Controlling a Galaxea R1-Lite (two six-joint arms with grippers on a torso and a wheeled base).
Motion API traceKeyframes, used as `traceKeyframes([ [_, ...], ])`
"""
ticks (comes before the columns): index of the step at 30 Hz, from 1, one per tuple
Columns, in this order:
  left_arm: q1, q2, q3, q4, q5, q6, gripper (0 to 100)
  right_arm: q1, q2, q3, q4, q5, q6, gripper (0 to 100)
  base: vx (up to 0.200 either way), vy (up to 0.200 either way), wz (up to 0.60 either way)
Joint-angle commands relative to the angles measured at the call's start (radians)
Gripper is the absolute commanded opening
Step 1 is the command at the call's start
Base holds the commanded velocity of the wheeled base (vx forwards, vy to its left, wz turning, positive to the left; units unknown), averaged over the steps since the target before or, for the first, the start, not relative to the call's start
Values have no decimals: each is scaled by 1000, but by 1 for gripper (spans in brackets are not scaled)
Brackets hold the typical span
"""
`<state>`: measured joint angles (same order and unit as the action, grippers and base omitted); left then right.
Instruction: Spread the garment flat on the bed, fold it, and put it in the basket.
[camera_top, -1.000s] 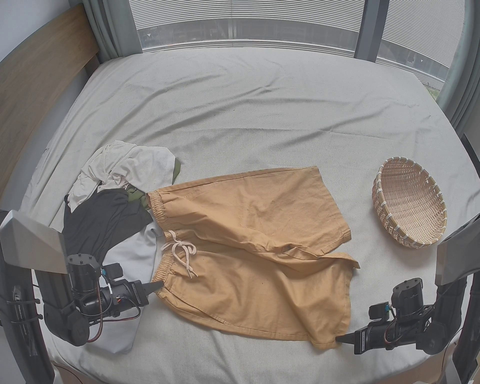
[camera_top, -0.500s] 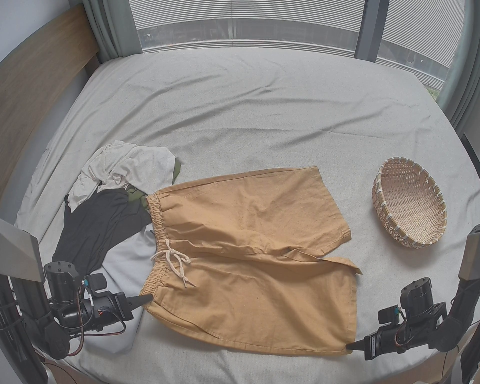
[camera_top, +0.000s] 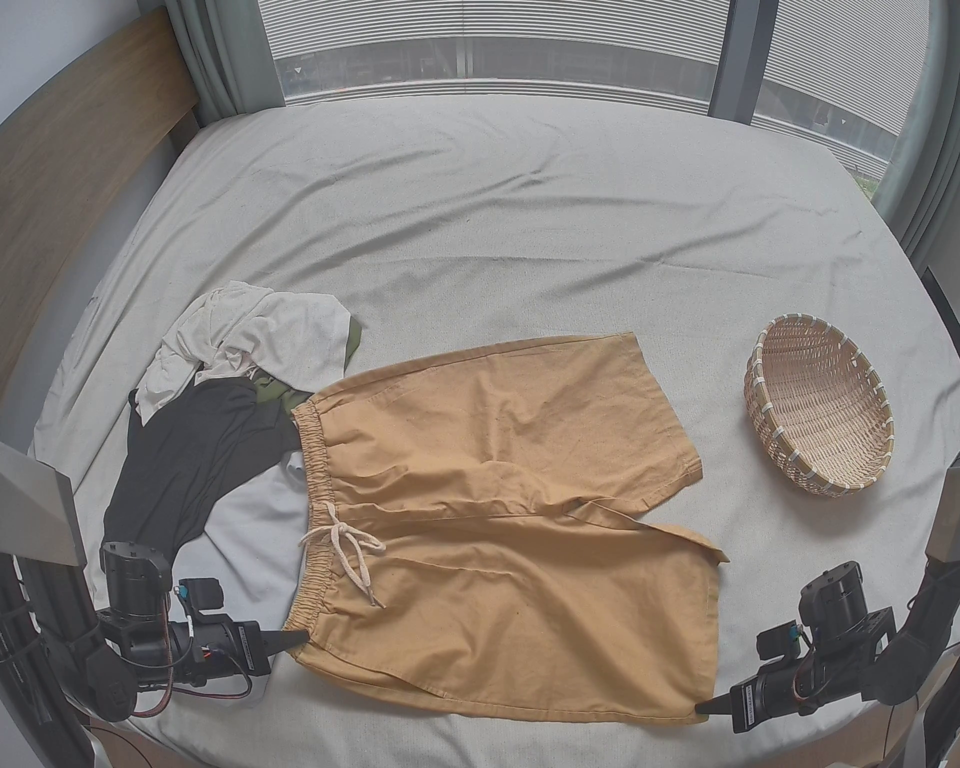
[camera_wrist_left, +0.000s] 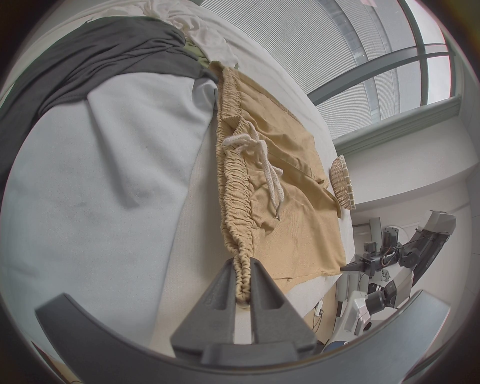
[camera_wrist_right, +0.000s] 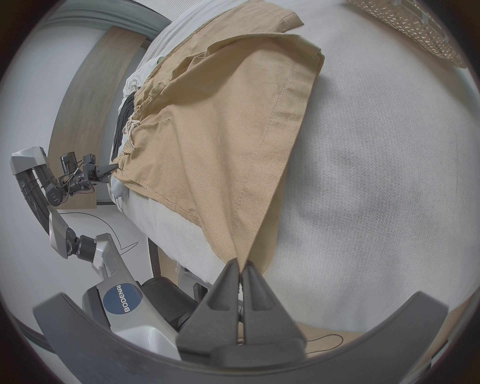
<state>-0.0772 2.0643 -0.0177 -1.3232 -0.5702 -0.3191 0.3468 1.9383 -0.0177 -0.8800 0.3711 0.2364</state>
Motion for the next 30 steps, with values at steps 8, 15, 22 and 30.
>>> traceKeyframes([
  [8,30,40,18,10,0,57,100,-3,-1,18,-5,-1,0,100,0,0,0],
  [15,36,37,18,-94,-2,26,100,-34,-127,1,-71,-60,11,100,0,0,0],
  [22,53,62,18,-234,1,-80,100,-178,-220,-154,-68,-55,18,100,0,0,0],
  [30,53,62,18,-232,1,-80,100,-147,-136,-266,-70,-52,27,100,0,0,0],
])
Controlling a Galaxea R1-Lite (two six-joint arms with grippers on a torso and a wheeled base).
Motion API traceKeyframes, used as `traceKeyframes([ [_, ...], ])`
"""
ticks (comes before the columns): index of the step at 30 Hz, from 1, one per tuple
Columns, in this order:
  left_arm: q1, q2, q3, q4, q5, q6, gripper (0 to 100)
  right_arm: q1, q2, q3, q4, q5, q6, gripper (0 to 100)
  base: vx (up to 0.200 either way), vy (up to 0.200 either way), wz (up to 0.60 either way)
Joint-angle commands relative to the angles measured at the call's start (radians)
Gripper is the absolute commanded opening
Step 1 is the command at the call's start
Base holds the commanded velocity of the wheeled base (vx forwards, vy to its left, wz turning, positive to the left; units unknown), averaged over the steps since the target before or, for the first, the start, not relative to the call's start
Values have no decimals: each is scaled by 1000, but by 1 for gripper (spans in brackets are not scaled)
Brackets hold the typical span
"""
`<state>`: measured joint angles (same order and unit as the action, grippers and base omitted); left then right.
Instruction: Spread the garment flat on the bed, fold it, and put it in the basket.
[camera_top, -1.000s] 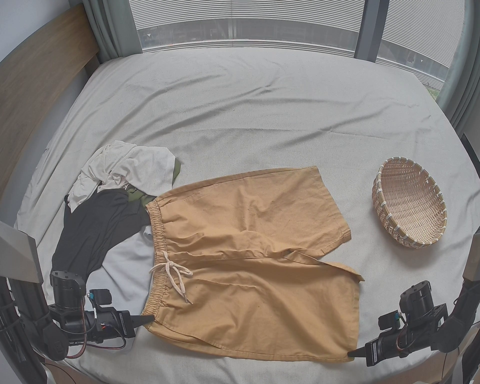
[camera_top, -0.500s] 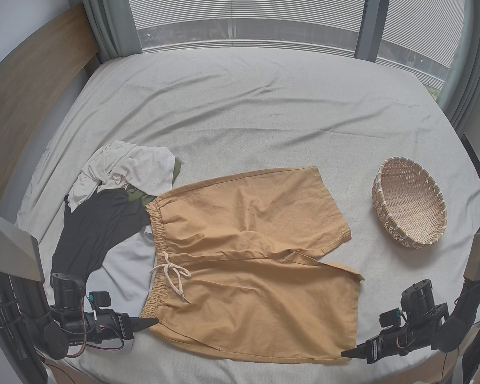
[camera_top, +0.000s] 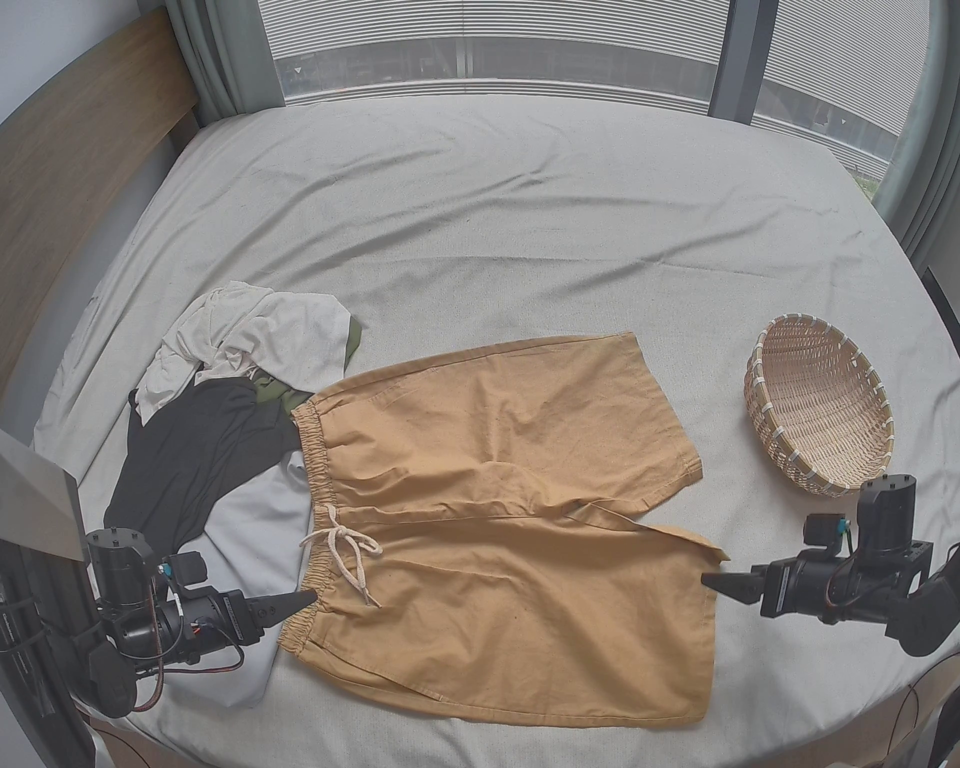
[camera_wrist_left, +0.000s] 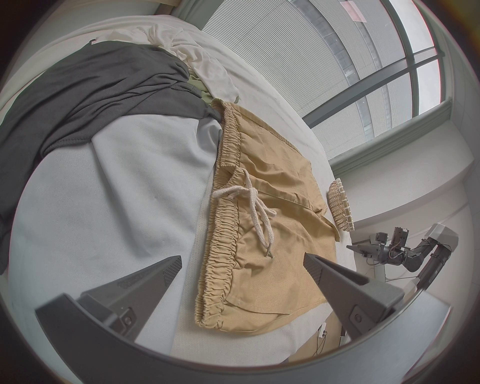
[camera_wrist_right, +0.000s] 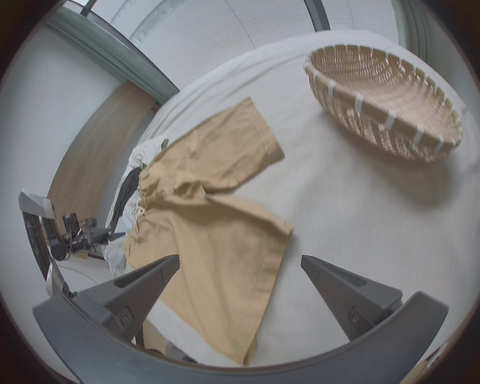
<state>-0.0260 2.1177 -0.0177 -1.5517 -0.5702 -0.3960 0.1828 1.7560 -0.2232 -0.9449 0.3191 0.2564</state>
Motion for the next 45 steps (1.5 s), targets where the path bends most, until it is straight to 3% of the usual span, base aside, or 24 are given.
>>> traceKeyframes([
  [1,1,10,18,-4,1,-3,100,26,66,-77,-5,-2,15,100,0,0,0],
  [7,1,10,18,-4,1,-3,100,34,125,-123,-3,-9,21,100,0,0,0],
  [16,-6,12,18,-4,1,-3,100,-48,139,-128,-5,-11,-16,100,0,0,0],
  [28,-6,10,18,-5,0,-3,100,-43,226,-131,-12,-12,-29,100,0,0,0],
  [29,-6,8,18,-5,0,-3,100,-43,235,-134,-12,-12,-31,0,0,0,0],
  [45,-9,10,18,-4,0,-3,100,-89,203,-186,-45,-12,-31,0,0,0,0],
])
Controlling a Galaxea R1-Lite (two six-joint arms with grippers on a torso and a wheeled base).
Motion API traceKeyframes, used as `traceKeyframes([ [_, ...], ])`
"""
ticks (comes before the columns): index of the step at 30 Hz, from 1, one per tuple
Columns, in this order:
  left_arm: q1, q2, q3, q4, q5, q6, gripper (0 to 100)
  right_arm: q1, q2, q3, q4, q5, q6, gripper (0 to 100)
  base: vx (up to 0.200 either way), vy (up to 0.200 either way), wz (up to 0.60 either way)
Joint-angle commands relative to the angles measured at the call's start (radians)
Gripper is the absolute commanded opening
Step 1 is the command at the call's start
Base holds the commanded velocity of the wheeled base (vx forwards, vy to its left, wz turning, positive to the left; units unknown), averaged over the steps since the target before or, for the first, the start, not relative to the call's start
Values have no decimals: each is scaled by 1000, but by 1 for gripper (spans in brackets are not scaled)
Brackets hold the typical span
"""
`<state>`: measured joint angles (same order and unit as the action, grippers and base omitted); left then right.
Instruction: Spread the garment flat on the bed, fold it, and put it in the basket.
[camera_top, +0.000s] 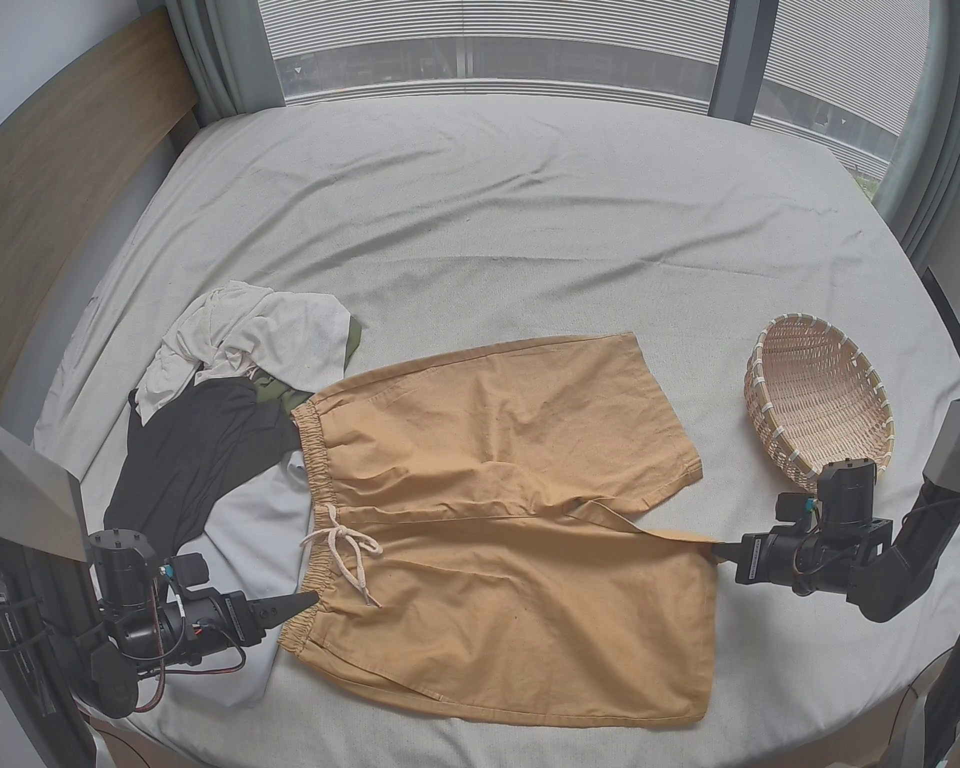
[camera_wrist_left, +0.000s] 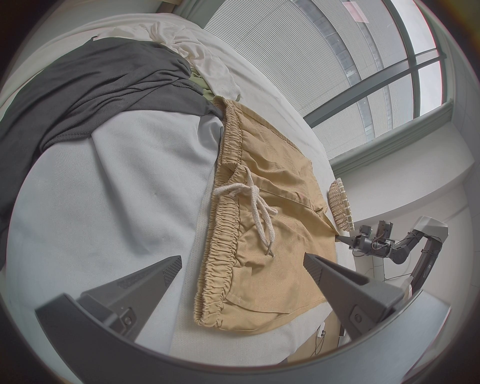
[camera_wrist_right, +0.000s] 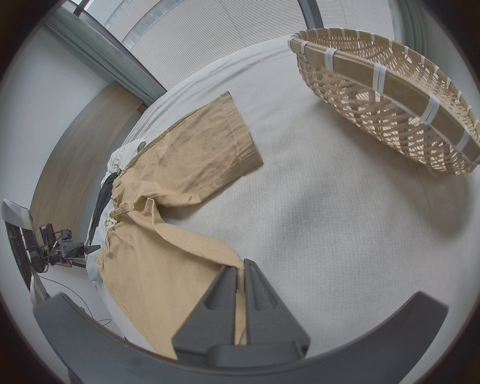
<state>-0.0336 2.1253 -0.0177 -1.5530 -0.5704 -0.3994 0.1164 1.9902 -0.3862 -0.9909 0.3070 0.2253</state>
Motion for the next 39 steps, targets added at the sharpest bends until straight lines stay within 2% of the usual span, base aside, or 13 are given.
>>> traceKeyframes([
  [1,-2,2,18,-2,0,1,100,-29,-31,-36,6,1,0,0,0,0,0],
  [10,-8,8,18,-2,1,1,100,-37,-19,-108,63,3,-1,0,0,0,0],
  [19,-6,21,18,-2,7,5,100,-37,12,-145,54,3,12,0,0,0,0],
  [20,-6,25,18,-2,7,5,100,-37,7,-146,52,1,16,100,0,0,0],
  [32,-31,81,18,-2,23,7,100,-30,-126,-45,57,0,31,100,0,0,0],
  [39,-71,127,18,-2,44,2,100,12,-238,44,60,0,32,100,0,0,0],
])
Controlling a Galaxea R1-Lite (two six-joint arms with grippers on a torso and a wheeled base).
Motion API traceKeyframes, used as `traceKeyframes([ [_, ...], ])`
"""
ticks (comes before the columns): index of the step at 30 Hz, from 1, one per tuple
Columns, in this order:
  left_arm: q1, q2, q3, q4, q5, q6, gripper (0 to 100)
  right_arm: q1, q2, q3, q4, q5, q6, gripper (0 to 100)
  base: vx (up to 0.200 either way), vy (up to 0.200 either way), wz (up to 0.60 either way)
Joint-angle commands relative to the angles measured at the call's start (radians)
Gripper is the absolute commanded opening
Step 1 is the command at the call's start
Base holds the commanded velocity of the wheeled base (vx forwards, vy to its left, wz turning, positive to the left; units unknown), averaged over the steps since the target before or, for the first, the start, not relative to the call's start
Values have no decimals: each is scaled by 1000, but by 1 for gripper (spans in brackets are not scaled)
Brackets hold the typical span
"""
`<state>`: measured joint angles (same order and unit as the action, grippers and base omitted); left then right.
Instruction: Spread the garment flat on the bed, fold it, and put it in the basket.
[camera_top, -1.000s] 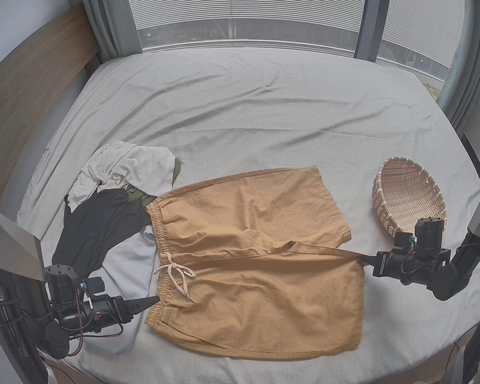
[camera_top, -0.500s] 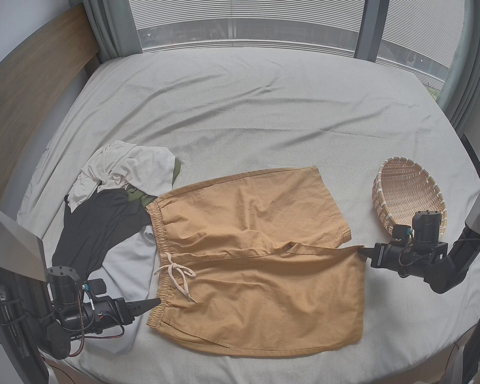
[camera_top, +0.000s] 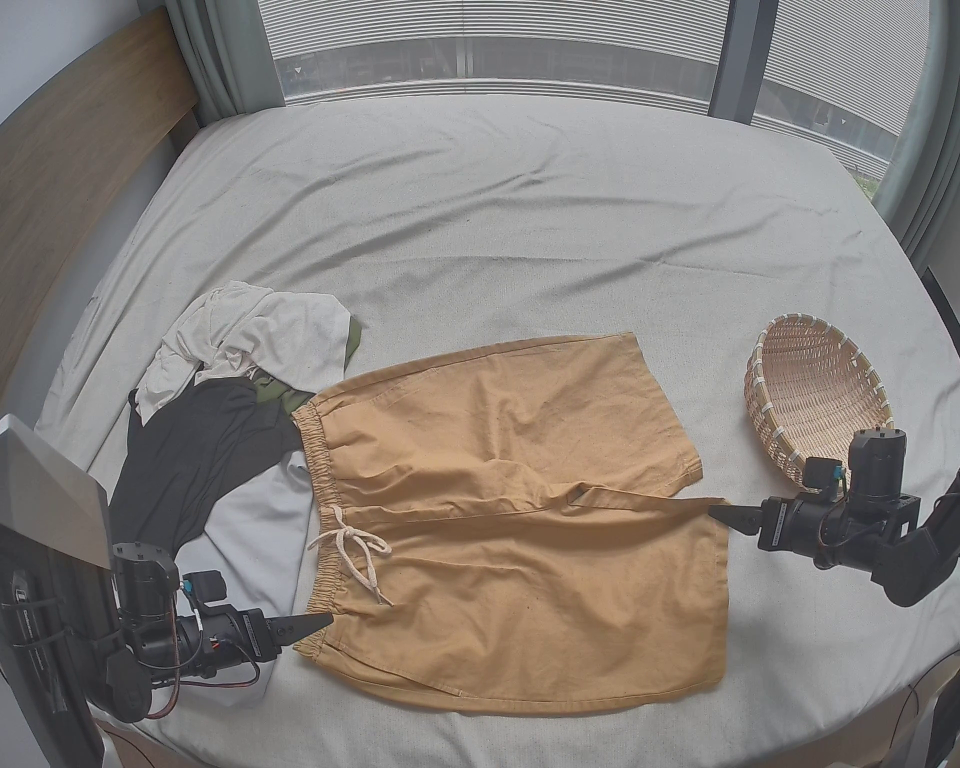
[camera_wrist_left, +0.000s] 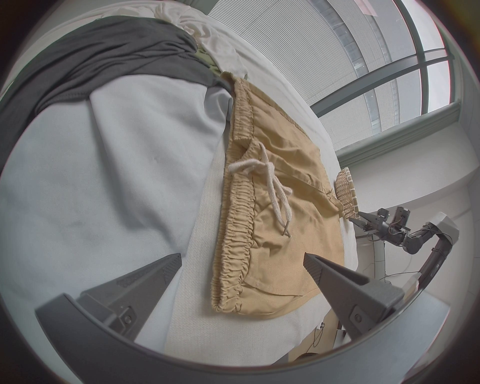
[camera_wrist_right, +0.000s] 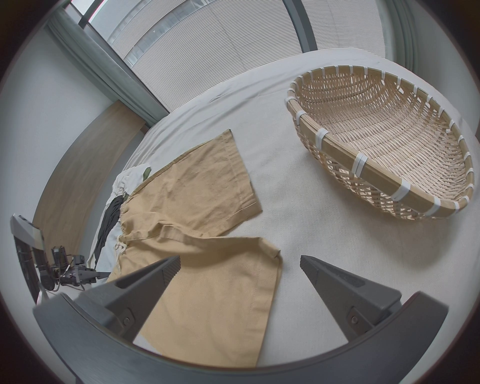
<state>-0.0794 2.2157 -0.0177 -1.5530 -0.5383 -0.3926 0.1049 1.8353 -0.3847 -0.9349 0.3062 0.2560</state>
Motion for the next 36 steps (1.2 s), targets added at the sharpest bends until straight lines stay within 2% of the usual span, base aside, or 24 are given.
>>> traceKeyframes([
  [1,-33,38,18,-2,17,-8,100,24,-94,49,5,1,2,100,0,0,0],
  [12,-45,50,18,-4,34,-11,100,21,-119,105,4,1,0,100,0,0,0],
  [13,-43,48,18,-4,34,-11,0,21,-120,107,4,1,0,100,0,0,0],
  [26,-34,45,18,-4,34,-11,0,32,-119,260,11,1,-17,100,0,0,0],
  [33,-33,42,18,-4,34,-9,0,121,-10,360,10,1,-21,100,0,0,0],
  [35,-33,42,18,-4,34,-11,0,125,1,363,8,1,-21,100,0,0,0],
  [36,-34,42,18,-4,34,-9,0,142,68,369,-2,2,-18,100,0,0,0],
])
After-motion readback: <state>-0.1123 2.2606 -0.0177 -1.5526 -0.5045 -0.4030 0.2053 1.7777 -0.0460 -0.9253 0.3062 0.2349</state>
